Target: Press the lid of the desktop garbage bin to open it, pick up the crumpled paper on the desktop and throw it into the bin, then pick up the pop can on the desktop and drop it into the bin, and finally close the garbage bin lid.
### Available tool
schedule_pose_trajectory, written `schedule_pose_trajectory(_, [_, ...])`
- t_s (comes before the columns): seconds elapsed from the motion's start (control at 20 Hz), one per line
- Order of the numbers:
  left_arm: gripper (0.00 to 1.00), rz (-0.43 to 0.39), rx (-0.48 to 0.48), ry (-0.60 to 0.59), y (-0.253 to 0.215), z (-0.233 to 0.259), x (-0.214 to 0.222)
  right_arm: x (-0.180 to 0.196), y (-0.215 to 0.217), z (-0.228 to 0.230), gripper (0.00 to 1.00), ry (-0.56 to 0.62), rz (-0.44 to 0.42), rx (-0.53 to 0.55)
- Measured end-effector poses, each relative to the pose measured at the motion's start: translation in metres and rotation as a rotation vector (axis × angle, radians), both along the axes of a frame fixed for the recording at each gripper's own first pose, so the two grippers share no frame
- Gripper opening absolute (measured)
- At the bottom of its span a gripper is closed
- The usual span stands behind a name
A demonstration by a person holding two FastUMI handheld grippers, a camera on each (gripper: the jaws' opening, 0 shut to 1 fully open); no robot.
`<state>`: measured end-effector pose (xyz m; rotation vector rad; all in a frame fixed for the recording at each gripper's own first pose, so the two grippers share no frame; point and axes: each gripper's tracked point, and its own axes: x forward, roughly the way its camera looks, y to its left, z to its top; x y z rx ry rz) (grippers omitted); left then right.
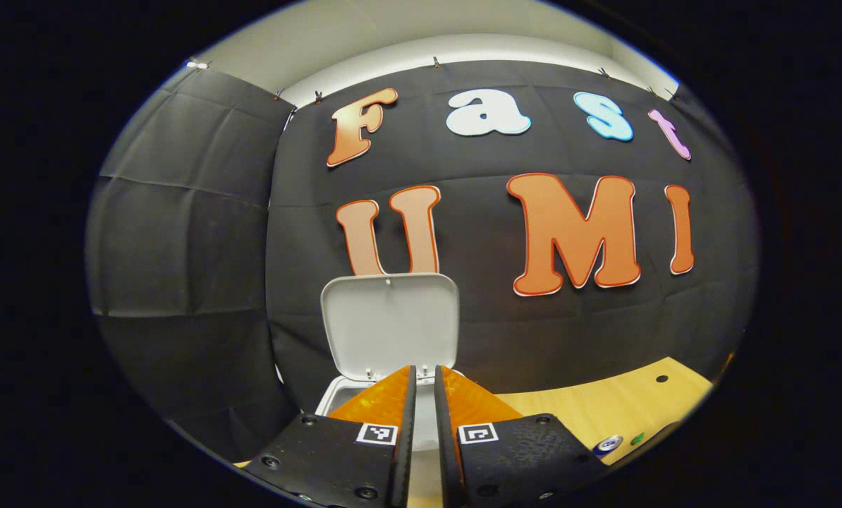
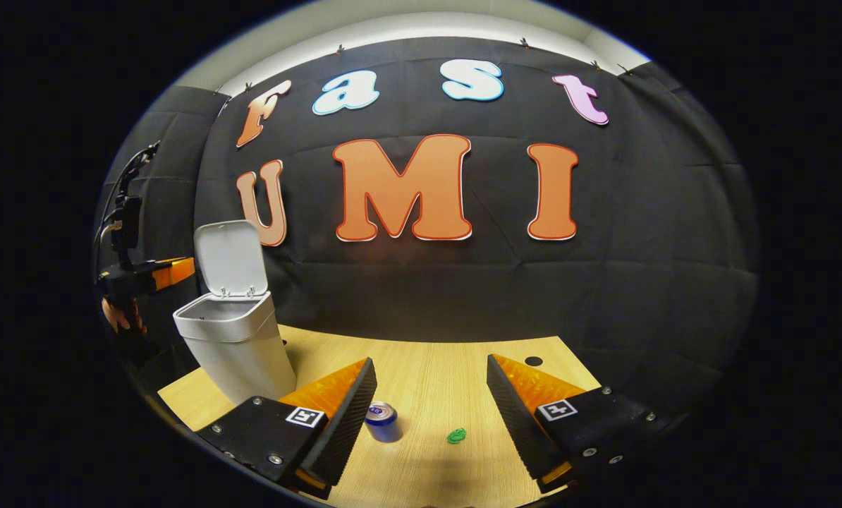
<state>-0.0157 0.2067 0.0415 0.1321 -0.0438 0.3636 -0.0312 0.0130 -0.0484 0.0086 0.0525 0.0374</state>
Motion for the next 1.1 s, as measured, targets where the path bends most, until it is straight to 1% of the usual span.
schedule_pose_trajectory(0.1, [0.18,-0.029,-0.019,-0.022,-0.020,0.003,-0.006,0.001,-0.003,-0.002,0.94,-0.008,0.003,-0.001])
schedule_pose_trajectory(0.15, [0.22,-0.044,-0.016,-0.034,-0.030,0.007,-0.009,0.003,-0.004,-0.003,0.94,-0.008,0.000,-0.005])
schedule_pose_trajectory(0.2, [0.29,-0.055,-0.013,-0.038,-0.038,0.006,-0.013,0.004,-0.006,-0.006,0.94,-0.004,-0.002,-0.009])
schedule_pose_trajectory(0.25, [0.32,-0.076,-0.011,-0.033,-0.048,0.005,-0.016,0.006,-0.008,-0.009,0.94,0.001,-0.006,-0.009])
schedule_pose_trajectory(0.3, [0.39,-0.094,-0.015,-0.022,-0.058,0.000,-0.016,0.008,-0.010,-0.012,0.94,0.008,-0.008,-0.008])
schedule_pose_trajectory(0.35, [0.42,-0.107,-0.026,-0.018,-0.066,-0.001,-0.019,0.010,-0.012,-0.015,0.94,0.012,-0.009,-0.007])
schedule_pose_trajectory(0.4, [0.44,-0.118,-0.040,-0.018,-0.073,-0.002,-0.022,0.012,-0.013,-0.017,0.94,0.015,-0.011,-0.009])
schedule_pose_trajectory(0.45, [0.42,-0.126,-0.048,-0.025,-0.079,0.000,-0.025,0.014,-0.014,-0.021,0.94,0.018,-0.008,-0.013])
schedule_pose_trajectory(0.5, [0.44,-0.136,-0.057,-0.034,-0.087,0.001,-0.029,0.017,-0.015,-0.027,0.94,0.027,-0.007,-0.017])
schedule_pose_trajectory(0.55, [0.58,-0.150,-0.063,-0.044,-0.093,0.005,-0.030,0.021,-0.015,-0.035,0.94,0.046,-0.006,-0.020])
schedule_pose_trajectory(0.6, [0.64,-0.159,-0.063,-0.051,-0.100,0.007,-0.034,0.023,-0.015,-0.043,0.94,0.061,-0.003,-0.018])
schedule_pose_trajectory(0.7, [0.71,-0.179,-0.064,-0.063,-0.114,0.010,-0.039,0.029,-0.017,-0.059,0.94,0.088,-0.001,-0.012])
schedule_pose_trajectory(0.75, [0.78,-0.190,-0.069,-0.064,-0.121,0.010,-0.042,0.033,-0.021,-0.069,0.94,0.102,-0.008,-0.012])
schedule_pose_trajectory(0.8, [0.82,-0.197,-0.071,-0.062,-0.127,0.011,-0.044,0.038,-0.026,-0.079,0.94,0.119,-0.017,-0.014])
schedule_pose_trajectory(0.9, [0.85,-0.212,-0.065,-0.055,-0.139,0.012,-0.048,0.048,-0.034,-0.101,0.94,0.152,-0.033,-0.017])
schedule_pose_trajectory(1.1, [0.84,-0.220,-0.040,-0.056,-0.153,0.019,-0.062,0.068,-0.043,-0.157,0.94,0.253,-0.047,-0.045])
